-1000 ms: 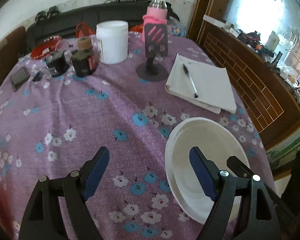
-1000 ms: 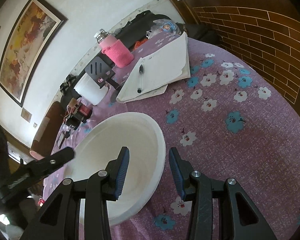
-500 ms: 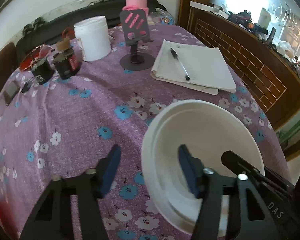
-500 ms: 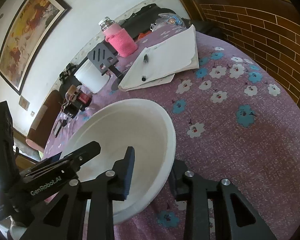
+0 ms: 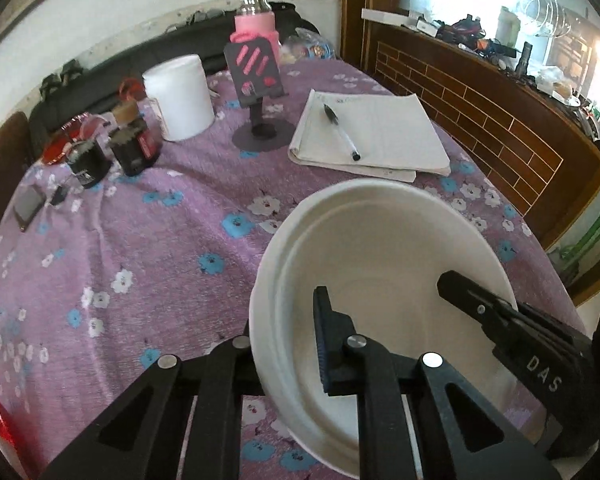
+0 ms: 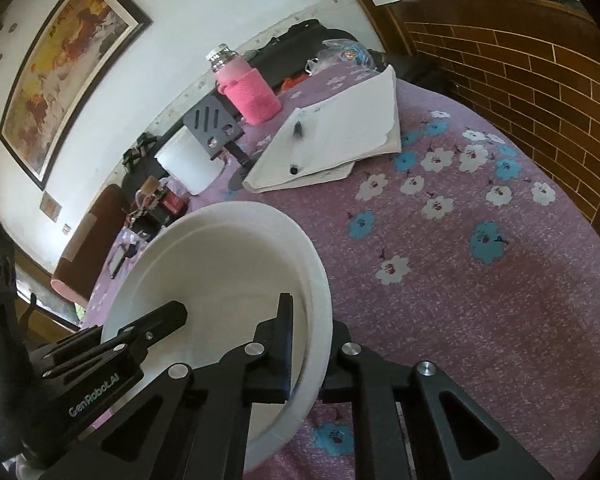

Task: Organize plates and bowls
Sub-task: 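Lift the large white bowl with both tools and carry it toward the red plates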

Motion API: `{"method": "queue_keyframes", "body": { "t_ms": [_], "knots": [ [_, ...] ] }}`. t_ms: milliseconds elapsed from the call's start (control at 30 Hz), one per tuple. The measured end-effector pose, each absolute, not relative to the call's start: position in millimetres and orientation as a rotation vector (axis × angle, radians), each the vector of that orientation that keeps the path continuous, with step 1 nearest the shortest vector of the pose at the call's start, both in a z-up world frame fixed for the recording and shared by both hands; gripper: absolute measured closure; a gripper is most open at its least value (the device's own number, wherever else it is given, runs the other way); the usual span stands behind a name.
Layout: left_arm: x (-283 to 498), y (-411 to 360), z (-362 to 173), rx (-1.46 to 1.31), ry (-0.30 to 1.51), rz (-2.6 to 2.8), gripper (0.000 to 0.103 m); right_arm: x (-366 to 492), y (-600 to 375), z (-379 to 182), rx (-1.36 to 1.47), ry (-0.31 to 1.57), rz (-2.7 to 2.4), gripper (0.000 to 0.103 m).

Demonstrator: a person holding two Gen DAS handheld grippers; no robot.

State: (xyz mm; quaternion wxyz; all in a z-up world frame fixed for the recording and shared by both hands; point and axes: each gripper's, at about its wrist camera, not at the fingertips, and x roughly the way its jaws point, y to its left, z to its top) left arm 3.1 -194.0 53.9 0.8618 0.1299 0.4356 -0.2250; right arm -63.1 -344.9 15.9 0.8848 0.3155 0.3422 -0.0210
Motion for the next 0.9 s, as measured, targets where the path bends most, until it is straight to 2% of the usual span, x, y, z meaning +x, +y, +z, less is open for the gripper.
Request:
{"method": "queue_keyframes", "body": {
  "t_ms": [533, 900],
  "knots": [
    [-30, -114, 75, 0.239, 0.862, -0.376, 0.090, -71, -268, 41, 0.519, 0.687, 0.123, 0.094],
    [-72, -55, 111, 0.165, 0.781, -0.349, 0.089, -95, -220, 67, 0.508, 0.680, 0.185, 0.094]
  ]
}}
